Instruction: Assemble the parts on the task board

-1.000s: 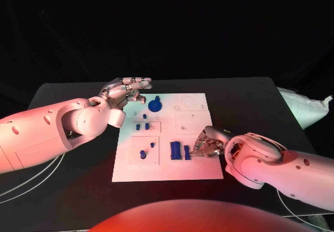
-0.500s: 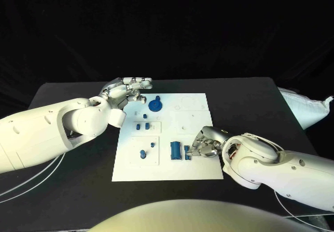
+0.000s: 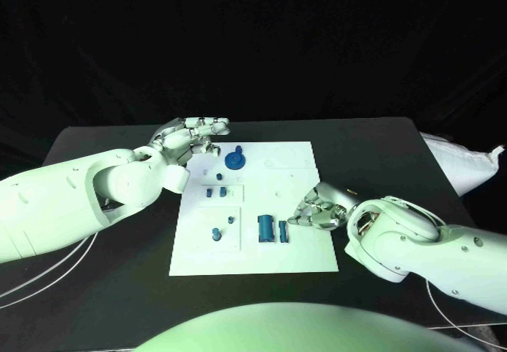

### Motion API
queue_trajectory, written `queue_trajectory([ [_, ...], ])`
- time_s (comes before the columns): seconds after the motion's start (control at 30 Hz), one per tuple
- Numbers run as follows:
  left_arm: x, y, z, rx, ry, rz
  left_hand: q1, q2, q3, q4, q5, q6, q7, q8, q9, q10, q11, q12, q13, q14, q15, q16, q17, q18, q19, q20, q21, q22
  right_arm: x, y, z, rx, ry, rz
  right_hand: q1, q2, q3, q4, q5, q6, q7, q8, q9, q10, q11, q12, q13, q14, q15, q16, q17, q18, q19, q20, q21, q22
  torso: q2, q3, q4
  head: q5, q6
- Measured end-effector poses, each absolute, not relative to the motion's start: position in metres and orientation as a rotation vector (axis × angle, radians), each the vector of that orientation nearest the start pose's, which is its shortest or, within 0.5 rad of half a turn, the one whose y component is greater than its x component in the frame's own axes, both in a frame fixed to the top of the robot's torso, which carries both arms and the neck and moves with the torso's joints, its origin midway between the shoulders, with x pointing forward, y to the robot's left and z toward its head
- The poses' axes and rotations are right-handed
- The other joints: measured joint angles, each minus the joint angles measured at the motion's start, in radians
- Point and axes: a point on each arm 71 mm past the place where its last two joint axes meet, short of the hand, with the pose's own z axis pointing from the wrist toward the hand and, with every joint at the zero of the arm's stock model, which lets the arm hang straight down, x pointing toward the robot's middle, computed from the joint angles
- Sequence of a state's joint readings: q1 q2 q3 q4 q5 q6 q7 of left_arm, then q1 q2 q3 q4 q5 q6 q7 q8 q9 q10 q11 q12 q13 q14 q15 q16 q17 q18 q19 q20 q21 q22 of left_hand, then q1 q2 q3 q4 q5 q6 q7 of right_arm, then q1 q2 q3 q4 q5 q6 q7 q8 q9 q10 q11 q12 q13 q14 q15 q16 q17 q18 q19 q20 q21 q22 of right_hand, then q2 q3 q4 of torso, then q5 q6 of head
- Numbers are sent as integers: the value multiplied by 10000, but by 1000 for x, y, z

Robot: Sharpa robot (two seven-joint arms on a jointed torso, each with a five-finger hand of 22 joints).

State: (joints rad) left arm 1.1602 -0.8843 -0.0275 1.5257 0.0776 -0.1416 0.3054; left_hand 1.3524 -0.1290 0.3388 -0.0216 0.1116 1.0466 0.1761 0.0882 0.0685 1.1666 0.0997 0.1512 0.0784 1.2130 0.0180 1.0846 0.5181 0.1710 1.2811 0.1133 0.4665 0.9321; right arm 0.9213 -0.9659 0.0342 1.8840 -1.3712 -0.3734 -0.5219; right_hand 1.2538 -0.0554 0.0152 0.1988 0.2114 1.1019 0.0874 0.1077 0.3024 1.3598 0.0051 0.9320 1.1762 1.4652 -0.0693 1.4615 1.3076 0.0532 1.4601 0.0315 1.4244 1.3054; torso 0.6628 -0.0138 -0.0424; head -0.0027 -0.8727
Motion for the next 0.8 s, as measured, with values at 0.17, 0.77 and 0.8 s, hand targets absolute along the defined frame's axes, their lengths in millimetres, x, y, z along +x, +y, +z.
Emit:
queue_trajectory([
  [0.17, 484, 223, -201, -12682, 15285, -16223, 83, 84, -209, -30, 0, -2, -1, 0, 0, -73, 73, 155, -13, -1048, 54, -1172, -871, -1, -897, 66, -699, -384, 403, -196, -236, 3792, 19143, 7243, 715, 133, 14, -275, -105, -397, 215, -219, -95, -917, 175, -2069, -1322, 32, 114, -848, -393, 242, -616, 188, -885, -1315, -97, -47, -15, -69, 0],
  [0.77, 504, 229, -223, -13789, 13500, -14986, 201, 280, -807, 222, 0, -432, 0, -197, -28, -1218, 717, -853, -152, -2529, 1251, -8555, -4171, 0, -4672, 1479, -4027, -4474, 504, -233, -243, 10545, 15596, 11963, 2068, 203, 1650, -789, -416, -1607, 1037, -405, -1259, -3005, 1345, -8604, -8788, -4162, 1722, -12490, -10097, 1246, -5133, 1680, -10743, -10571, -751, -312, 33, -148, 559],
  [0.8, 505, 229, -224, -13850, 13386, -14905, 211, 290, -870, 224, 0, -465, -1, -197, -28, -1287, 751, -853, -152, -2528, 1250, -8690, -4225, 0, -4741, 1515, -4026, -4606, 507, -233, -244, 10707, 15466, 12106, 2028, 163, 1692, -831, -416, -1610, 1039, -405, -1345, -3005, 1346, -8655, -9049, -4184, 1750, -12723, -10317, 1245, -5078, 1735, -10977, -10746, -780, -313, 33, -147, 640],
])
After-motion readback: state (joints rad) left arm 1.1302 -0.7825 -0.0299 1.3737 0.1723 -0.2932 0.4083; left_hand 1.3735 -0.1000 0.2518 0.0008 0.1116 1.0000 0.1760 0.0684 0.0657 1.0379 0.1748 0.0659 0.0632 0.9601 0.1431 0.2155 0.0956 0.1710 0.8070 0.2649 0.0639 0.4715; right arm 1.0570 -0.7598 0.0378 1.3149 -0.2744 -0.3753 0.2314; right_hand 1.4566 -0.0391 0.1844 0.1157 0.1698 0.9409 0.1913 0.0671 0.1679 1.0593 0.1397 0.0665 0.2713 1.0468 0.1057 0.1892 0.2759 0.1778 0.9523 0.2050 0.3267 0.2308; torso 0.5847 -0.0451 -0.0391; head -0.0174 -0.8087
